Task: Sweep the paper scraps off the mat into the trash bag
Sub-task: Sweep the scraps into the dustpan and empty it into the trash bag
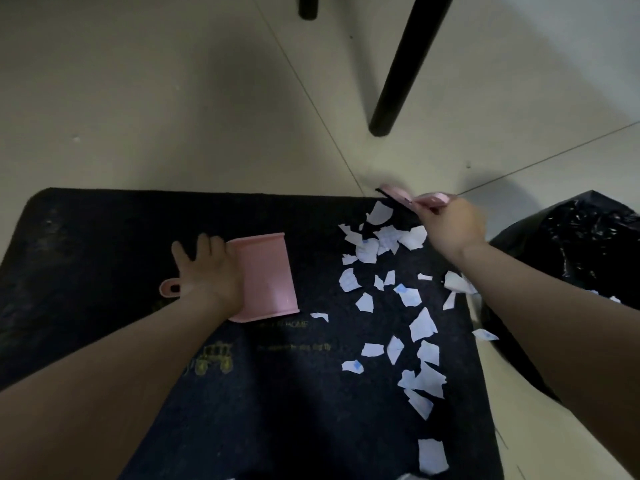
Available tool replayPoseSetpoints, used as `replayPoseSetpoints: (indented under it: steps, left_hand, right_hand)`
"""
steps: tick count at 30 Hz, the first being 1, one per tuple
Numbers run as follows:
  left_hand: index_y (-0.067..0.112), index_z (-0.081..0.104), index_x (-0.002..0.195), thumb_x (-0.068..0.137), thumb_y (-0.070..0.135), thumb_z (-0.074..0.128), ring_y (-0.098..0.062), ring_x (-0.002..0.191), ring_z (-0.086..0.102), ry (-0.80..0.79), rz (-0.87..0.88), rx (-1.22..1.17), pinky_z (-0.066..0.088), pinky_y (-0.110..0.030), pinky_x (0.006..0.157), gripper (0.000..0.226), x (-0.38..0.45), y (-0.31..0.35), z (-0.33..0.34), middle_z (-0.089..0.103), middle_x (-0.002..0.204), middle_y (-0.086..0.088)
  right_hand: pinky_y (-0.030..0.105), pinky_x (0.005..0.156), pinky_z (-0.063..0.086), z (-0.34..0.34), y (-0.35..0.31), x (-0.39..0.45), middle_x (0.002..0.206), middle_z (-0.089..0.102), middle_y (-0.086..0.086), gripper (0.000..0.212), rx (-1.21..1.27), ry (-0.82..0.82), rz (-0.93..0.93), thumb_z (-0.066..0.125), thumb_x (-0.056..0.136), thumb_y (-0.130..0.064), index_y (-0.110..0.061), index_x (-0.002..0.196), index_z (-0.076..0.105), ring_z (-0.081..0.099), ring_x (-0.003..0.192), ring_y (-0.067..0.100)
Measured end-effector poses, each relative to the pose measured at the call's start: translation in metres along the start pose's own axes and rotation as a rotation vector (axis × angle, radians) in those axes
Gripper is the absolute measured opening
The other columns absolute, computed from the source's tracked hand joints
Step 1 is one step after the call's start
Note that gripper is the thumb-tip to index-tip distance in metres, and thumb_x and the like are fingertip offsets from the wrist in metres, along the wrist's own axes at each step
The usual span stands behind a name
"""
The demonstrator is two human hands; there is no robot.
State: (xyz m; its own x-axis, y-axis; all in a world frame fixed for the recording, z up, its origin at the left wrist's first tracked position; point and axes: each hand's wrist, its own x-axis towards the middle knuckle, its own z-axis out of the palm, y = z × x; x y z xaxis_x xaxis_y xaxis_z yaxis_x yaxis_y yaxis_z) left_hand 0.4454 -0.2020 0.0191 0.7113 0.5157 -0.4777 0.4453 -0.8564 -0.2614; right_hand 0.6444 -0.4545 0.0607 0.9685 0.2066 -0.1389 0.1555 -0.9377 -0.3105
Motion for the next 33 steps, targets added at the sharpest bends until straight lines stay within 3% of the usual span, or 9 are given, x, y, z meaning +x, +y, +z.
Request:
replayPoseSetpoints:
  steps: [4,8,14,20,24,28,30,33]
  left_hand:
    - [0.009,0.033,0.142,0.087,0.018,0.045,-0.028,0.145,0.014,0.168,0.373,0.058,0.015,-0.055,0.114,0.057,0.009,0.041,-0.024,0.033,0.147,-0.010]
    - [0.010,0.036,0.142,0.091,0.020,0.046,-0.026,0.146,0.015,0.052,0.544,0.084,0.008,-0.056,0.115,0.053,0.011,0.082,-0.033,0.038,0.145,-0.007]
    - [0.013,0.037,0.141,0.092,0.021,0.047,-0.025,0.140,0.024,-0.066,0.563,0.191,0.016,-0.053,0.112,0.050,0.012,0.090,-0.021,0.041,0.144,-0.003]
    - [0.014,0.039,0.139,0.092,0.018,0.047,-0.023,0.140,0.025,-0.076,0.552,0.140,0.013,-0.054,0.114,0.048,0.010,0.084,-0.016,0.042,0.141,-0.003]
    - [0.015,0.041,0.137,0.091,0.018,0.051,-0.023,0.138,0.026,-0.078,0.552,0.142,0.012,-0.052,0.116,0.048,0.007,0.083,-0.015,0.043,0.140,-0.003]
    - [0.014,0.043,0.136,0.091,0.018,0.049,-0.024,0.137,0.028,-0.079,0.551,0.146,0.012,-0.050,0.116,0.045,0.006,0.083,-0.015,0.044,0.139,-0.004]
    - [0.014,0.044,0.134,0.091,0.017,0.050,-0.024,0.136,0.030,-0.076,0.551,0.141,0.014,-0.050,0.116,0.044,0.006,0.084,-0.014,0.045,0.137,-0.004]
    - [0.014,0.047,0.129,0.090,0.016,0.050,-0.024,0.132,0.033,-0.064,0.551,0.132,0.016,-0.050,0.115,0.040,0.006,0.085,-0.014,0.048,0.133,-0.004]
  right_hand:
    - [0.037,0.074,0.053,0.010,-0.002,0.019,0.096,0.070,0.011,0.029,-0.005,-0.009,-0.047,0.050,0.094,-0.042,-0.022,0.100,0.071,0.064,0.085,0.033]
    - [0.037,0.078,0.052,0.021,0.002,0.026,0.098,0.071,0.014,0.026,-0.051,-0.081,-0.089,0.051,0.095,-0.038,-0.021,0.101,0.071,0.064,0.091,0.035]
    - [0.026,0.067,0.035,0.024,0.013,0.003,0.101,0.071,0.006,0.022,-0.069,-0.243,-0.155,0.053,0.093,-0.042,-0.033,0.103,0.071,0.064,0.094,0.028]
    - [0.025,0.065,0.046,0.002,0.020,-0.056,0.099,0.072,-0.009,0.017,0.024,-0.415,-0.282,0.056,0.092,-0.040,-0.042,0.102,0.070,0.059,0.072,0.012]
    - [0.019,0.052,0.039,-0.003,0.018,-0.045,0.085,0.071,-0.007,0.017,0.118,-0.261,-0.232,0.058,0.091,-0.040,-0.042,0.102,0.070,0.058,0.063,0.013]
    - [0.033,0.073,0.050,0.005,0.011,-0.005,0.094,0.074,0.003,0.019,0.049,-0.071,-0.192,0.055,0.093,-0.036,-0.029,0.099,0.072,0.065,0.085,0.027]
    - [0.036,0.078,0.052,0.015,0.005,0.009,0.096,0.073,0.006,0.022,-0.011,-0.092,-0.179,0.052,0.094,-0.036,-0.028,0.100,0.071,0.065,0.089,0.030]
    - [0.031,0.070,0.050,0.030,-0.009,0.008,0.089,0.070,0.000,0.023,-0.063,-0.206,-0.227,0.049,0.094,-0.039,-0.034,0.100,0.071,0.065,0.079,0.024]
